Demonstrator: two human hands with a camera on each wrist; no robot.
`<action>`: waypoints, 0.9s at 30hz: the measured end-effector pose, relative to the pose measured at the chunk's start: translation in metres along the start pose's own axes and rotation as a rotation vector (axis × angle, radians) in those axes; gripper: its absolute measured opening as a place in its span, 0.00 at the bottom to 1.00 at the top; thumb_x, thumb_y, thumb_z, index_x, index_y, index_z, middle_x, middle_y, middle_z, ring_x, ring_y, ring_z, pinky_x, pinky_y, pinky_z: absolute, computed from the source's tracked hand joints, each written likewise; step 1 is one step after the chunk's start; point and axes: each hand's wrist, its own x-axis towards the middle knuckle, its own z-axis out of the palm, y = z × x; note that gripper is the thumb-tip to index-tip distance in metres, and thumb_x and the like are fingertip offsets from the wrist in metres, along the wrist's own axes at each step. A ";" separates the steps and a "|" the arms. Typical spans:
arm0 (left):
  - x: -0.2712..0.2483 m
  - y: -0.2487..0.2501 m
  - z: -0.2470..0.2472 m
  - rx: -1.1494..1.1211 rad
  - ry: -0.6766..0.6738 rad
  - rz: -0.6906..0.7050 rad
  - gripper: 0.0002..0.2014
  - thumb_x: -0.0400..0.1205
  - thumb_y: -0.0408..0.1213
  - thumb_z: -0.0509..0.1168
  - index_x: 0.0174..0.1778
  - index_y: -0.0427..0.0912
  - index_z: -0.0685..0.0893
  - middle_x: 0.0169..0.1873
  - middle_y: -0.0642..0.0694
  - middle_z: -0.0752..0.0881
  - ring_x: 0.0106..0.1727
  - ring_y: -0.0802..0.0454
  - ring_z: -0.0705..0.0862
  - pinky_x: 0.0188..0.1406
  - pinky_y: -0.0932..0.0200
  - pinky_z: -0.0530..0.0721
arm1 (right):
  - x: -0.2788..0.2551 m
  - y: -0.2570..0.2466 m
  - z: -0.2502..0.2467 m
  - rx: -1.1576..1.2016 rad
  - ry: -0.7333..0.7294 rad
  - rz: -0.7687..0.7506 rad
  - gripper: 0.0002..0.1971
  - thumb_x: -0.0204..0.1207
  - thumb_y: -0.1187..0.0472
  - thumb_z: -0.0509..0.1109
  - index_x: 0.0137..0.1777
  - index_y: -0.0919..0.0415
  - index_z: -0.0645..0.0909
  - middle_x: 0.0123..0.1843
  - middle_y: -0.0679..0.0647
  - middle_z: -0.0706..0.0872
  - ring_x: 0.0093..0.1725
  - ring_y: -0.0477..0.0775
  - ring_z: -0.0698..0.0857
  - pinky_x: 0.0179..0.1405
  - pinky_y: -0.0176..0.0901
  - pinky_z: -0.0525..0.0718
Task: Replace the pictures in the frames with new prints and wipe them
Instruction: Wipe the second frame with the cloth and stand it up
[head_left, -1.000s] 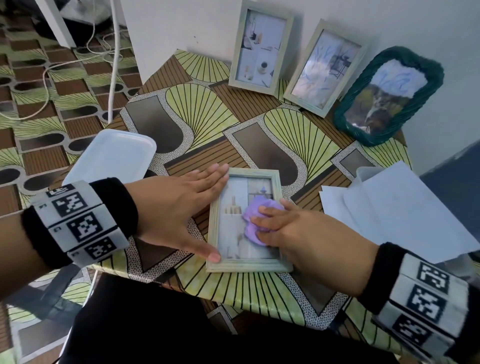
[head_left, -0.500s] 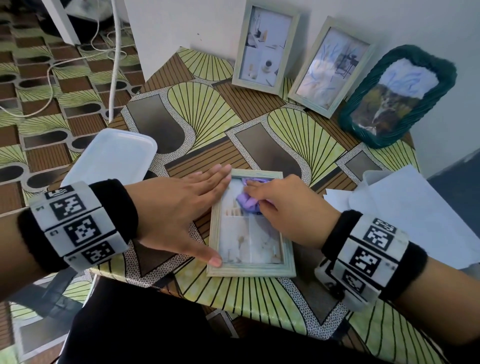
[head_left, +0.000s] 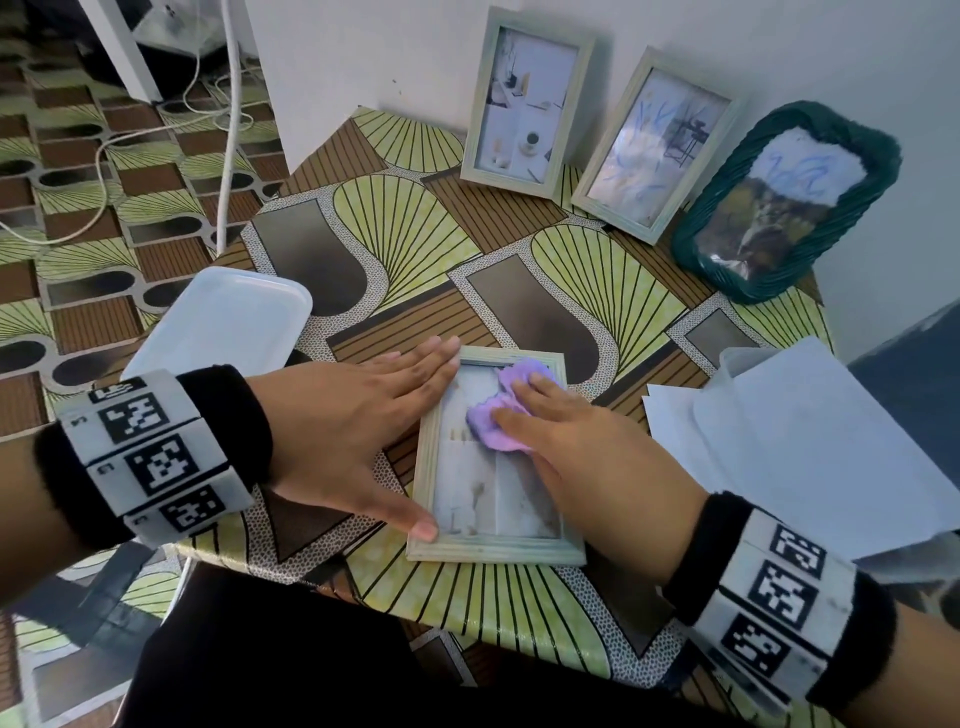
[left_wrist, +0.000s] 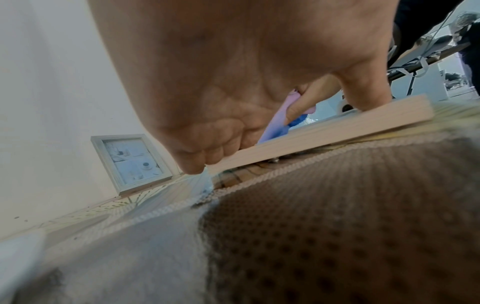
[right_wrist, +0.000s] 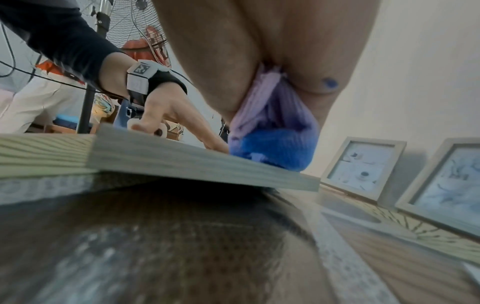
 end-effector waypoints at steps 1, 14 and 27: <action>0.000 0.000 0.000 0.000 0.002 0.002 0.65 0.63 0.89 0.43 0.78 0.47 0.18 0.76 0.54 0.16 0.74 0.69 0.17 0.66 0.72 0.21 | 0.001 0.001 -0.001 0.012 0.010 0.025 0.25 0.83 0.65 0.59 0.81 0.54 0.68 0.86 0.57 0.63 0.85 0.56 0.62 0.79 0.49 0.68; 0.001 0.000 0.000 -0.023 -0.007 0.000 0.65 0.63 0.89 0.43 0.78 0.48 0.19 0.76 0.56 0.15 0.72 0.70 0.15 0.64 0.73 0.20 | 0.026 -0.025 -0.005 -0.004 -0.121 -0.134 0.25 0.87 0.66 0.56 0.84 0.61 0.59 0.88 0.56 0.56 0.87 0.53 0.53 0.81 0.50 0.62; 0.002 -0.001 -0.001 -0.032 -0.040 -0.010 0.66 0.61 0.89 0.45 0.76 0.49 0.16 0.73 0.59 0.13 0.72 0.71 0.16 0.66 0.65 0.22 | -0.022 -0.009 -0.022 0.000 -0.185 -0.350 0.12 0.78 0.67 0.64 0.54 0.53 0.85 0.56 0.48 0.87 0.51 0.55 0.86 0.58 0.49 0.83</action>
